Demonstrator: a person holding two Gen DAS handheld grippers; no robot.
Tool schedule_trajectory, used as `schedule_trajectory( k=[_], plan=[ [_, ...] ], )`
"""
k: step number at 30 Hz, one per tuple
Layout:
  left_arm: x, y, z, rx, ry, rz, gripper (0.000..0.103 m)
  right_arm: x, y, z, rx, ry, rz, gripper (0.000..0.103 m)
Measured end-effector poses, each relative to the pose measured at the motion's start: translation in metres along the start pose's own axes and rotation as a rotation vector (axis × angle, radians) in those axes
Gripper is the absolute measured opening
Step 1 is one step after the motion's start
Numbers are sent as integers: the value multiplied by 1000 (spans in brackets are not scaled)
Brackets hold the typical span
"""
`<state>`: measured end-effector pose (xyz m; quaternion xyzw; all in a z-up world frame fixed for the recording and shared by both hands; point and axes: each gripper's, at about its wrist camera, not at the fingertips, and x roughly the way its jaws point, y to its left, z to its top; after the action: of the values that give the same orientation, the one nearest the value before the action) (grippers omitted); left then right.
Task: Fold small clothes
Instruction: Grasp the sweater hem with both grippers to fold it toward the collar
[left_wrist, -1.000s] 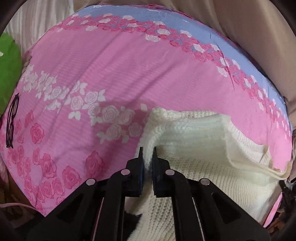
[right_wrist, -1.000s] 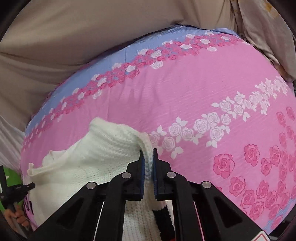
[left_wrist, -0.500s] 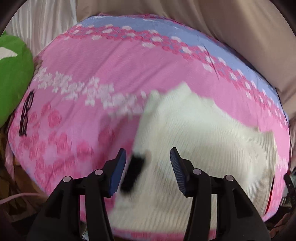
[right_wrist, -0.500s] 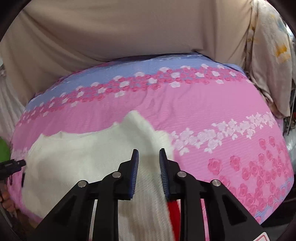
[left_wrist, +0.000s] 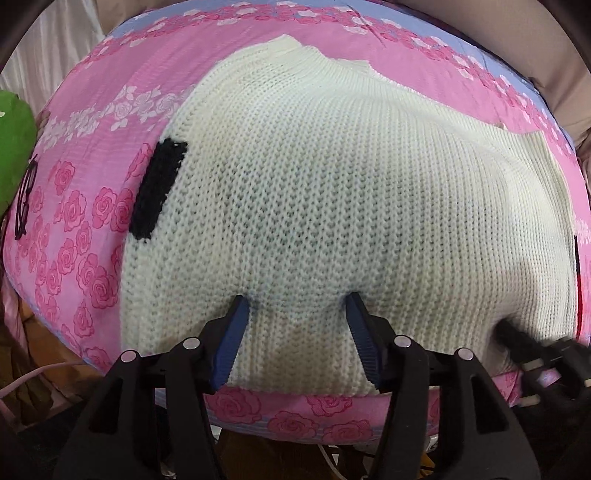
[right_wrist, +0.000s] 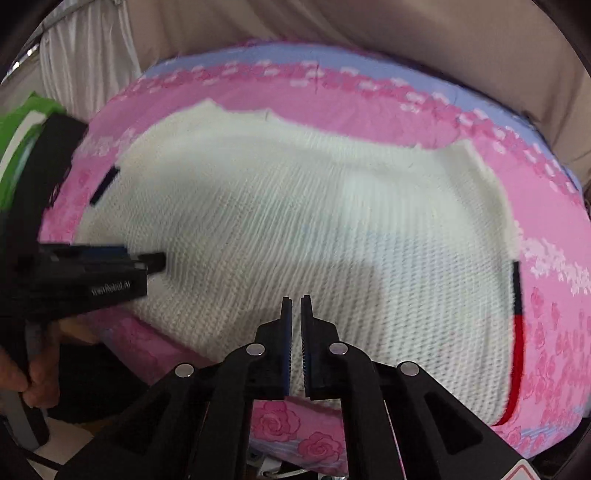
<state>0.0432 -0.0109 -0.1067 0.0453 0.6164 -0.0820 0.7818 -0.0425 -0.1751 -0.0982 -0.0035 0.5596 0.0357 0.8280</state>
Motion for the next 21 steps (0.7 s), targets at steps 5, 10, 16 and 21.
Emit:
schedule_trajectory(
  k=[5,10,16,21],
  plan=[
    [-22,15,7,-80,-40,-28,53,3,10,2,-41,14,15,4],
    [-6,33,13,-142,4,-30,53,-4,2,52,43,-100,39,5],
    [-2,25,11,-116,-4,-12,54,28,-4,56,79,-20,31,5],
    [-4,31,10,-117,0,-26,54,34,22,50,-19,19,29,11]
  ],
)
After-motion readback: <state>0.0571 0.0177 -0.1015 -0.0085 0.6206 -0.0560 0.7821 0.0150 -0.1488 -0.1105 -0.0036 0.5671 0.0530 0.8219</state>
